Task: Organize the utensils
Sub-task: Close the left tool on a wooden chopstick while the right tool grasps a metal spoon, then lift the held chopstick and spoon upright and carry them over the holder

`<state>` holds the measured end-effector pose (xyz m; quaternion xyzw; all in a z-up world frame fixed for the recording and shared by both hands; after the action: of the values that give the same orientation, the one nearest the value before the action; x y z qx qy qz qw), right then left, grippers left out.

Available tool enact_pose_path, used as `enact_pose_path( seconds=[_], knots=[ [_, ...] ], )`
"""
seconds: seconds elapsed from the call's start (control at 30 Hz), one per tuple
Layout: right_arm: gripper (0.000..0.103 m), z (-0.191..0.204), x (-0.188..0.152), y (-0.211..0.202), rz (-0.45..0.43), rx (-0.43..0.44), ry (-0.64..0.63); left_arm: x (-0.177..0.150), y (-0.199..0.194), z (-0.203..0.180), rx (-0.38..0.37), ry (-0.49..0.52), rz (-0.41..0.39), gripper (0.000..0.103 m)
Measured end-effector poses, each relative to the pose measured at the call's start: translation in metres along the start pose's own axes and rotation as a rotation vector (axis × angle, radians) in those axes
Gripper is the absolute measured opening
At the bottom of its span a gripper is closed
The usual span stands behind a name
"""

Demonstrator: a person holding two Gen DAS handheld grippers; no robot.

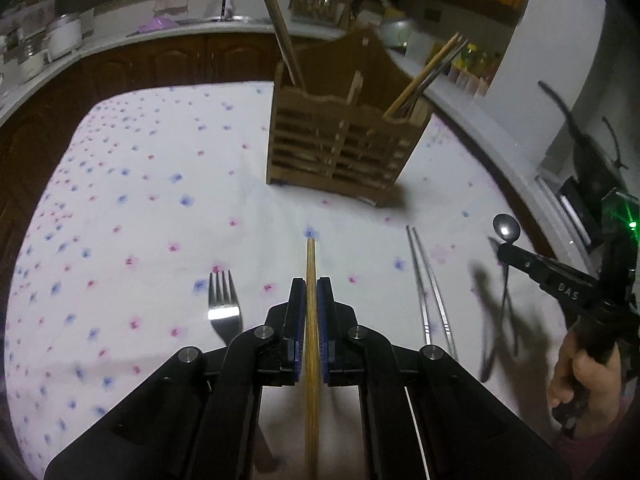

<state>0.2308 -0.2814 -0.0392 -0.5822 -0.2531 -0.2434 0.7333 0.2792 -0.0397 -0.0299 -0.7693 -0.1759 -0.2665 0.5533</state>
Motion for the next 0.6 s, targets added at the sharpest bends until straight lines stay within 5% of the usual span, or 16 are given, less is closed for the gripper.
enact_pose_path(
  seconds=[0.6],
  knots=[
    [0.002,0.034,-0.002,-0.059,-0.099,0.029,-0.047,-0.011,-0.091,0.003,-0.056,-0.028,-0.172,0.005]
  ],
)
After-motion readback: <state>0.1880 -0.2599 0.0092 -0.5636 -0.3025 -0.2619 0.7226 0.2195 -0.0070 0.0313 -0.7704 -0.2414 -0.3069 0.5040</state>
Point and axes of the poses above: each gripper's, at about its wrist camera, not at the fingertips, and y roughly the way its jaws point, z to its left, x to its top, the point moved 4 cm from there along y, roughly the way its jaws point, and after that the axes turned 3 degrees about -y, right-handed, at the moved point
